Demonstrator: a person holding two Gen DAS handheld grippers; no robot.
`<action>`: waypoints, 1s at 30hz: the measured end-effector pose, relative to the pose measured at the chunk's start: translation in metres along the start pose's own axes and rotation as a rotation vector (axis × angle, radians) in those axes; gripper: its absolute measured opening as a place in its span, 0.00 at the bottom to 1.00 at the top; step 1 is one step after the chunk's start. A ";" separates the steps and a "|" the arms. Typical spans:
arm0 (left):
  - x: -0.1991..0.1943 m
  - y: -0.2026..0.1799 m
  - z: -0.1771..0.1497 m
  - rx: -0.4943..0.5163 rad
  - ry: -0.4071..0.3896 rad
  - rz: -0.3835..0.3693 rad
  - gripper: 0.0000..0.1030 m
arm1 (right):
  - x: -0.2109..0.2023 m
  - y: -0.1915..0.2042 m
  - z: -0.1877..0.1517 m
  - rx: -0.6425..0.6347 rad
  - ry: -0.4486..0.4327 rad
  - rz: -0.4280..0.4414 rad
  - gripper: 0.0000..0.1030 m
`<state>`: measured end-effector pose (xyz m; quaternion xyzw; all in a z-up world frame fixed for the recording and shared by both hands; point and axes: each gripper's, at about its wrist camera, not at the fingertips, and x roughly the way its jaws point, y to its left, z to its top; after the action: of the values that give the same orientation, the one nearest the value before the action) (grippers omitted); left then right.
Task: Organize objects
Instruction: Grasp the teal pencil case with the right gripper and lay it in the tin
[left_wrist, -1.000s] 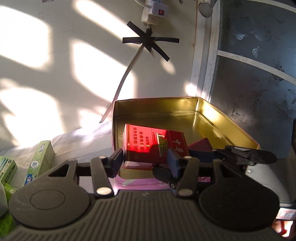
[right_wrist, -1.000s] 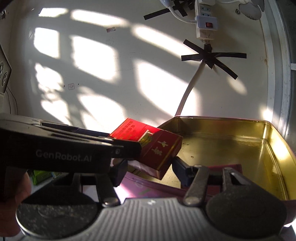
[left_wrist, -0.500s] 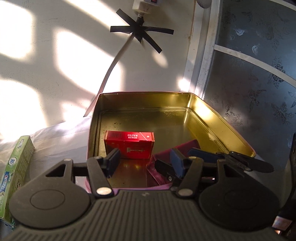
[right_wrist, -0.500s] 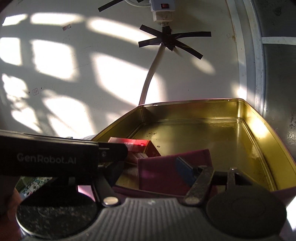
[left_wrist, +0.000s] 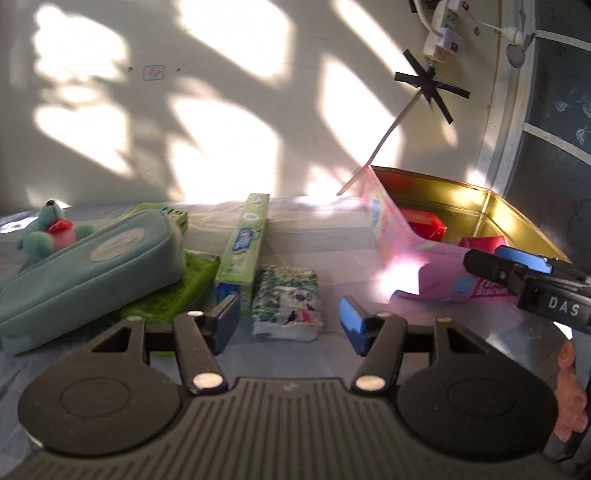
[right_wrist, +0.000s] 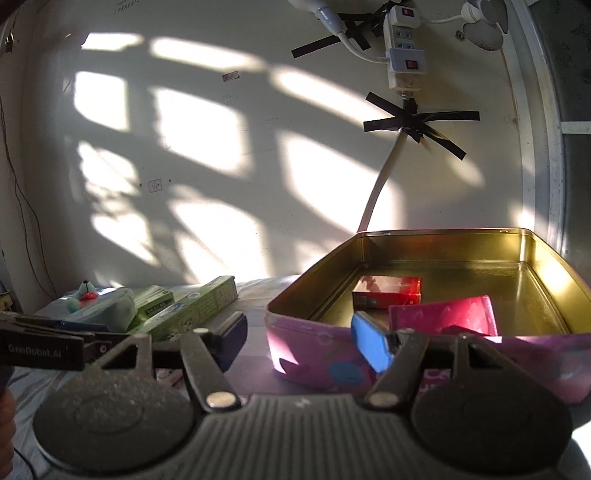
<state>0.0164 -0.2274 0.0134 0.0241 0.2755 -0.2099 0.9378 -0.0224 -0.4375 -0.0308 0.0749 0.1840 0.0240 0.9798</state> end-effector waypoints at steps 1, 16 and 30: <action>-0.002 0.013 -0.007 -0.003 0.006 0.052 0.60 | 0.003 0.010 -0.001 -0.015 0.014 0.025 0.63; -0.062 0.195 -0.032 -0.473 -0.081 0.236 0.67 | 0.112 0.156 0.042 -0.027 0.227 0.336 0.57; -0.029 0.224 -0.029 -0.621 0.017 0.032 0.60 | 0.145 0.174 0.023 0.051 0.392 0.353 0.38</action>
<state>0.0705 -0.0076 -0.0117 -0.2574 0.3336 -0.1009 0.9013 0.1173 -0.2584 -0.0344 0.1244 0.3547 0.2037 0.9040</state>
